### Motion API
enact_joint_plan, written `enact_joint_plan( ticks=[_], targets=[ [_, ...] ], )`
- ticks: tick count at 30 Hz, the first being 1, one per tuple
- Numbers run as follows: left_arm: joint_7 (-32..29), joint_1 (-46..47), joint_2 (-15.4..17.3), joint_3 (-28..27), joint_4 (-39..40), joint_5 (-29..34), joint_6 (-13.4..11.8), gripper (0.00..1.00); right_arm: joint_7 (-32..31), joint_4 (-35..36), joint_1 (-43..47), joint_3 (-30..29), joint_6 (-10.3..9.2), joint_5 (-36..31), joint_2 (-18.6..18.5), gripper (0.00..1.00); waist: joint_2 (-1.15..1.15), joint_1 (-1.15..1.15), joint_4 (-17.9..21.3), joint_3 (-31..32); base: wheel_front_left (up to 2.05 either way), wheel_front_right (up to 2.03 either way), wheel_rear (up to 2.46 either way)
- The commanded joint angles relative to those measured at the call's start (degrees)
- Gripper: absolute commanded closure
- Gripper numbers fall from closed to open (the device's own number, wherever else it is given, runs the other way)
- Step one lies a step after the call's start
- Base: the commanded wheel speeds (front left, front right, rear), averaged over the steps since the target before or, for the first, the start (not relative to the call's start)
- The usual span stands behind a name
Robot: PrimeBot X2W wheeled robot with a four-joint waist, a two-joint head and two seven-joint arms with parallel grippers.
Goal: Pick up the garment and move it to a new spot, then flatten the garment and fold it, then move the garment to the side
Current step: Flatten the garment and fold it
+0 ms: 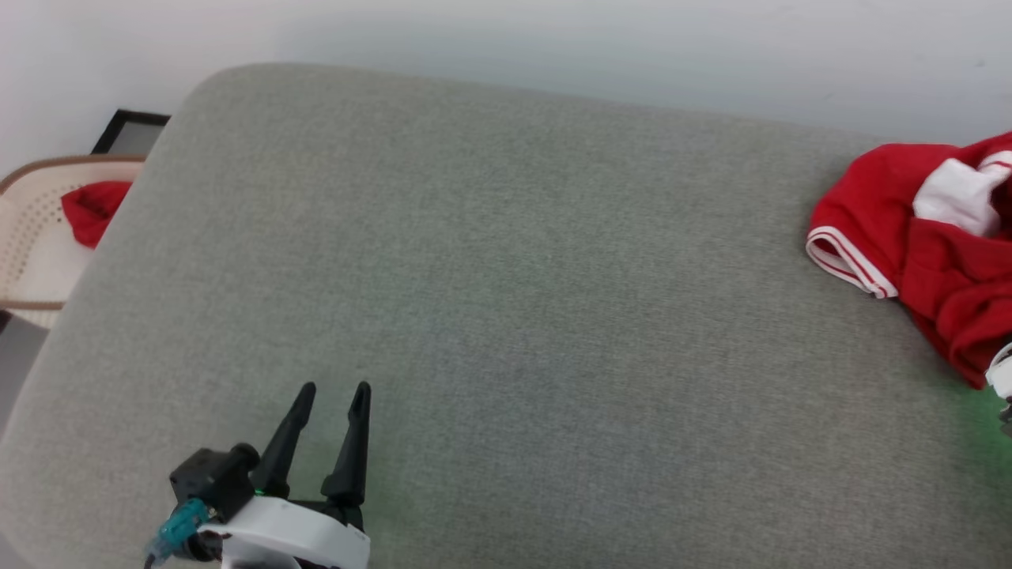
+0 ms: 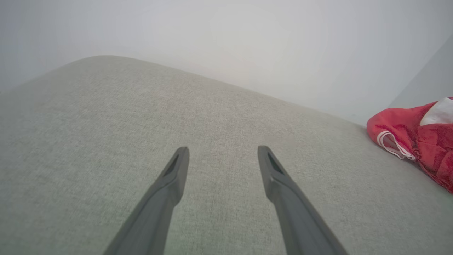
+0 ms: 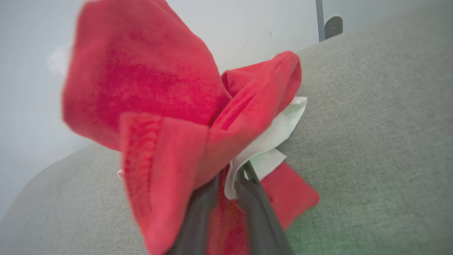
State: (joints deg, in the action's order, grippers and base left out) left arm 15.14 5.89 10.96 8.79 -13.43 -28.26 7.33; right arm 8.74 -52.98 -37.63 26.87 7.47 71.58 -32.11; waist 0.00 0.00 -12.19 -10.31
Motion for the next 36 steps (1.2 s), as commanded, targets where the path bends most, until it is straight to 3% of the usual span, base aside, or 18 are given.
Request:
enact_joint_plan(
  ticks=[1,6,11,15,19,24,28,36],
  targets=[
    [-0.06,0.64,0.65,0.32,0.5,-0.24,0.23,0.0,0.86,0.71,1.28,0.29,0.04,-0.64,-0.38,0.0,0.0,0.0,0.83,0.59,0.0,0.0,0.0],
    [-0.06,4.19,4.99,4.11,1.95,-0.79,0.23,0.0,4.6,6.7,5.87,-0.51,0.04,-3.4,-2.52,0.0,0.0,0.0,3.11,1.73,0.0,0.0,0.0],
    [-0.86,12.9,12.04,12.47,2.28,-3.0,0.23,0.0,6.35,18.84,14.64,-4.58,0.04,-5.89,-3.15,0.0,0.0,0.0,7.19,1.56,0.0,0.0,0.0],
    [-8.08,23.69,17.16,23.01,2.16,-6.23,0.23,0.0,6.44,30.16,21.98,-10.46,0.03,-13.64,-0.56,0.0,0.0,0.0,11.05,0.36,0.0,0.0,0.0],
    [-16.95,36.96,19.3,34.33,0.59,-11.52,0.19,0.0,6.46,39.39,26.99,-12.18,0.03,-25.93,3.67,0.0,0.0,0.0,15.49,-1.65,0.0,0.0,0.0],
    [-25.87,53.45,17.4,48.14,-3.84,-19.3,0.19,0.0,4.04,46.66,28.64,-7.9,0.03,-37.17,8.35,0.0,0.0,0.0,21.0,-4.71,0.0,0.0,0.0],
    [-29.44,63.93,14.1,57.12,-8.55,-24.95,0.19,0.0,3.19,49.21,27.72,-6.04,0.03,-41.19,12.05,0.0,0.0,0.0,25.34,-7.07,0.0,0.0,0.0],
    [-32.13,74.71,6.96,64.09,-15.55,-32.93,0.19,0.0,4.27,48.66,26.63,-4.66,0.03,-42.69,16.72,0.0,0.0,0.0,32.3,-10.26,0.0,0.0,0.0]
  ],
)
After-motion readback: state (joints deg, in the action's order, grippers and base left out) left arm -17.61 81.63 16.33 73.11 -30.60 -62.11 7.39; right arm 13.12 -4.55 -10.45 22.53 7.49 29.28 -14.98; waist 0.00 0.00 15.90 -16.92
